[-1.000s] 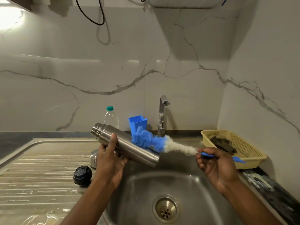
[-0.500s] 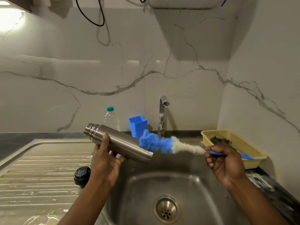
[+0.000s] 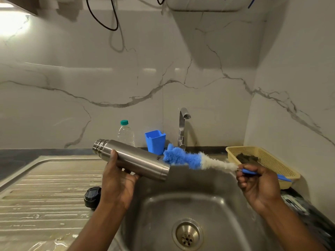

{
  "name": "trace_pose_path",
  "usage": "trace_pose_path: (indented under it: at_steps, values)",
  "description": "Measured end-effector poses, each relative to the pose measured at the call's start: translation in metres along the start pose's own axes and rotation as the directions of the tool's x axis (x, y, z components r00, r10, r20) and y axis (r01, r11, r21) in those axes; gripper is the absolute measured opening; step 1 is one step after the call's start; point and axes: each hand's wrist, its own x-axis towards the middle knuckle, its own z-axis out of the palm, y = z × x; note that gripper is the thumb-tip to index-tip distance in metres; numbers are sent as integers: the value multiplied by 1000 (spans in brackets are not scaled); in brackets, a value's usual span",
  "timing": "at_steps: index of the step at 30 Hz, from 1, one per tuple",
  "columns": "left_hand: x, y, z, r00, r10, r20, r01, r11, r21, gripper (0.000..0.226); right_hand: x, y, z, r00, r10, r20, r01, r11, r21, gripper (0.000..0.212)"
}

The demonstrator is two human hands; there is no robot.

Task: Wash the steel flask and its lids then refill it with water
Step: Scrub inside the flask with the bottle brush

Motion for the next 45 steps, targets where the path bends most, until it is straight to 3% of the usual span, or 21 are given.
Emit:
trace_pose_path:
  at_steps: [6, 11, 16, 21, 27, 32, 38, 45]
  values:
    - [-12, -10, 8, 999, -47, 6, 46, 998, 32, 54, -6, 18, 15, 994, 76, 81, -72, 997, -41, 23]
    - [-13, -9, 10, 997, -58, 51, 55, 996, 63, 52, -3, 4, 5, 1000, 19, 20, -19, 1000, -7, 23]
    - [-24, -20, 13, 986, -124, 109, 104, 980, 171, 54, -10, 24, 21, 987, 98, 131, -96, 995, -18, 25]
    - [-25, -21, 13, 979, -169, 116, 145, 970, 194, 56, -7, 11, 13, 997, 32, 77, -34, 999, 28, 25]
    - [-30, -33, 13, 972, -198, 124, 152, 939, 309, 47, -13, 26, 27, 980, 59, 188, -64, 998, 24, 25]
    - [-25, -25, 12, 978, -181, 104, 133, 923, 362, 51, -13, 15, 20, 989, 9, 150, -16, 999, 44, 24]
    - [-30, -36, 9, 951, -260, 169, 156, 873, 463, 49, -20, 25, 38, 971, 34, 236, -52, 996, 72, 21]
    - [-26, -34, 7, 946, -277, 166, 171, 867, 469, 47, -20, 20, 30, 976, -3, 219, -20, 995, 101, 21]
